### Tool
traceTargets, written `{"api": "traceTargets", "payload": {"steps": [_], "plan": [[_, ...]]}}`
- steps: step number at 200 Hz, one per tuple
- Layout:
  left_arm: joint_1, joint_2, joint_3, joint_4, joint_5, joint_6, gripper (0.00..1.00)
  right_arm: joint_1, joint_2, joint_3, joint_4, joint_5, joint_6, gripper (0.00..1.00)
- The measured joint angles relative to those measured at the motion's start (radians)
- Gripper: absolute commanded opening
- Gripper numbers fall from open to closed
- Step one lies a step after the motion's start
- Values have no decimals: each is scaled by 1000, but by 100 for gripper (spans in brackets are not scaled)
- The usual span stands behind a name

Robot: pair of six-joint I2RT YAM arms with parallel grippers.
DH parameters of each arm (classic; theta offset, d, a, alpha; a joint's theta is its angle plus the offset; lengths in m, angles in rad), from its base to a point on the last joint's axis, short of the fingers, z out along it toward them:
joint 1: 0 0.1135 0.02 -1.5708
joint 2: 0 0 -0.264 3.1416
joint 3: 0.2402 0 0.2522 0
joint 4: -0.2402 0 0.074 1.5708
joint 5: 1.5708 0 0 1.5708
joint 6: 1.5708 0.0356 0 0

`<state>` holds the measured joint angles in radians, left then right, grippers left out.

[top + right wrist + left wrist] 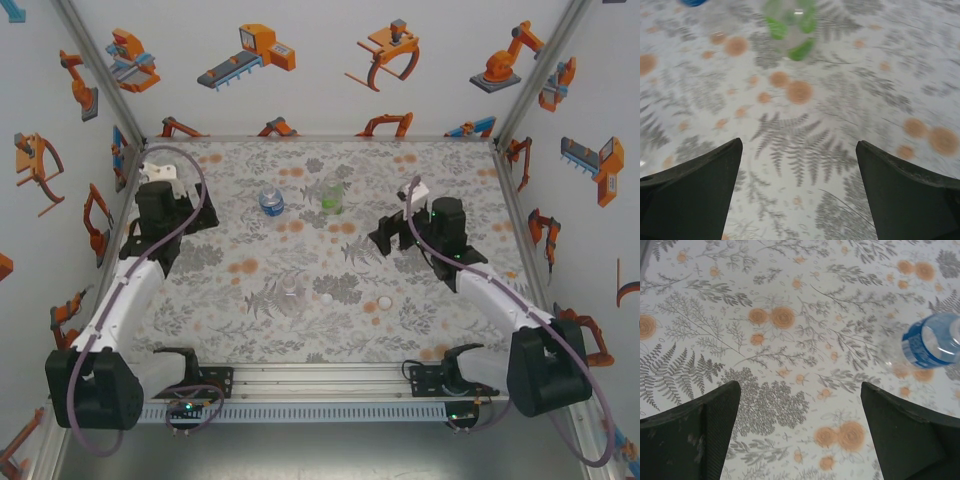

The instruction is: Screw on the bottle caps

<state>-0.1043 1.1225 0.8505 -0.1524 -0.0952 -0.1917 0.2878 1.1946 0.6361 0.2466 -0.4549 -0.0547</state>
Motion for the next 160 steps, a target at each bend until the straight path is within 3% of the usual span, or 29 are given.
{"api": "traceTargets", "payload": {"steps": [23, 56, 160], "plan": [[0, -7, 81, -137, 59, 6, 97, 70, 21, 15, -19, -79, -29, 84], [0, -52, 123, -249, 123, 52, 97, 147, 87, 48, -9, -44, -40, 83], [0, -120, 63, -277, 143, 97, 97, 239, 452, 327, 227, 401, 211, 83]]}}
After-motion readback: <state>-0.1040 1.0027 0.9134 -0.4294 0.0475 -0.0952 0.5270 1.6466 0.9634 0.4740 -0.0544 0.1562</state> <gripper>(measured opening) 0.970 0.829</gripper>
